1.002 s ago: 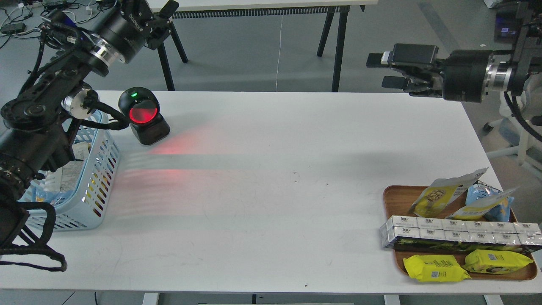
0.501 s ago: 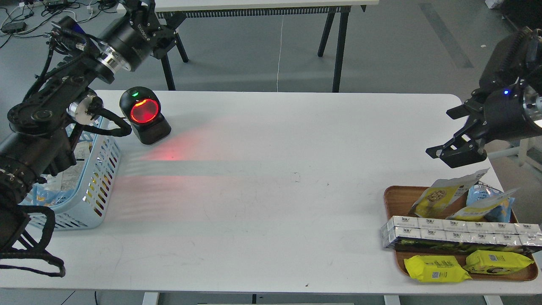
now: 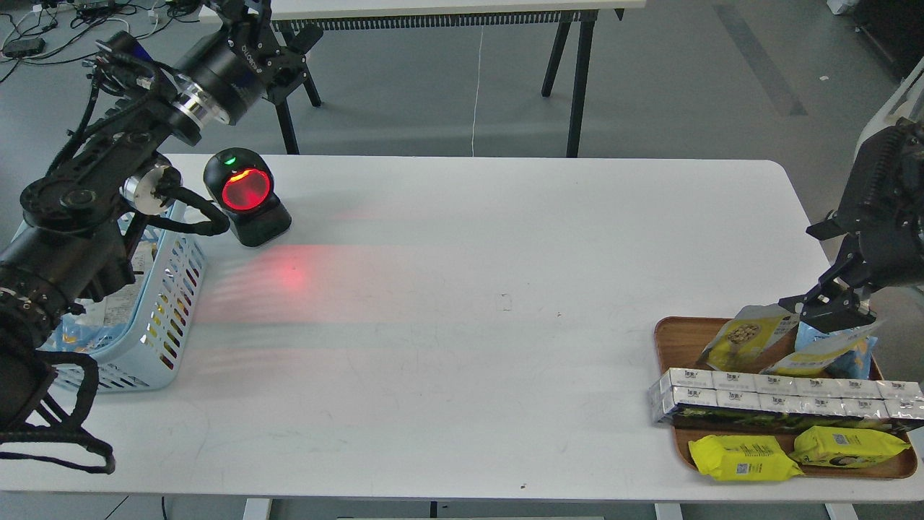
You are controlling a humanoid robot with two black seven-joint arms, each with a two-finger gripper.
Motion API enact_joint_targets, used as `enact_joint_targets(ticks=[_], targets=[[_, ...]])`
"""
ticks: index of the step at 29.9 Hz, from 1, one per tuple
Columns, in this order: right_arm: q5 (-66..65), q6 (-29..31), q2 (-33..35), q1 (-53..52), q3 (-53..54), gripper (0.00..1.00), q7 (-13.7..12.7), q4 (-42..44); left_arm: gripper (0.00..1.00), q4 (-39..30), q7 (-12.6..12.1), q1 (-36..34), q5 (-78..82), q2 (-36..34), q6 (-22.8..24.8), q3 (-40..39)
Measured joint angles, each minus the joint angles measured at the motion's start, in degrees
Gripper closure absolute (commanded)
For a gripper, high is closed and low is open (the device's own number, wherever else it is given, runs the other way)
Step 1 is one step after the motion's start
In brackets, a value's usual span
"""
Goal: Scan snack and place in basket
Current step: 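Grasp the yellow-and-white snack packet on the tray with the right gripper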
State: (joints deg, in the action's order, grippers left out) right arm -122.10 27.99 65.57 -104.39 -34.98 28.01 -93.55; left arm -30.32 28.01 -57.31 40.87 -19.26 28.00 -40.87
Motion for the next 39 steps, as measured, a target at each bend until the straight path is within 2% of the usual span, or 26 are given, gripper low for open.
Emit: enact_joint_targets(ticks=[10,16,18,20,23,24,25,27,39], targets=[[-1.28,0.01,-2.80,5.20,0.71,0.04,0.00,3.98,0.00,0.28,0.00,0.10,0.00,0.00,0.00,0.00],[-1.24,0.01,-7.07,10.50,3.72,0.12,-0.01,8.07,0.00,0.44,0.00,0.10,0.00,0.02,0.00,0.00],[-1.22,0.01,-8.71,13.23,5.70,0.23,-0.01,9.57,0.00,0.51,0.00,0.09,0.00,0.02,0.00,0.00],[-1.22,0.01,-10.20,15.87,7.76,0.44,-0.01,10.60,0.00,0.59,0.00,0.10,0.00,0.01,0.00,0.00],[-1.45,0.01,-11.97,18.16,9.22,0.62,-0.01,11.20,0.00,0.63,0.00,0.10,0.00,-0.10,0.00,0.00],[-1.69,0.01,-12.37,18.58,9.37,0.77,-0.01,11.37,0.00,0.67,0.00,0.10,0.00,-0.15,0.00,0.00],[-1.90,0.01,-12.65,18.99,9.45,0.87,-0.01,11.53,0.00,0.69,0.00,0.10,0.00,-0.20,0.00,0.00],[-2.08,0.02,-13.08,19.59,9.64,0.99,-0.01,11.86,0.00,0.71,0.00,0.10,0.00,-0.24,0.00,0.00],[-2.16,0.02,-13.42,20.37,11.10,1.00,-0.01,12.38,0.00,0.88,-0.02,0.17,0.03,-0.07,0.00,0.03]])
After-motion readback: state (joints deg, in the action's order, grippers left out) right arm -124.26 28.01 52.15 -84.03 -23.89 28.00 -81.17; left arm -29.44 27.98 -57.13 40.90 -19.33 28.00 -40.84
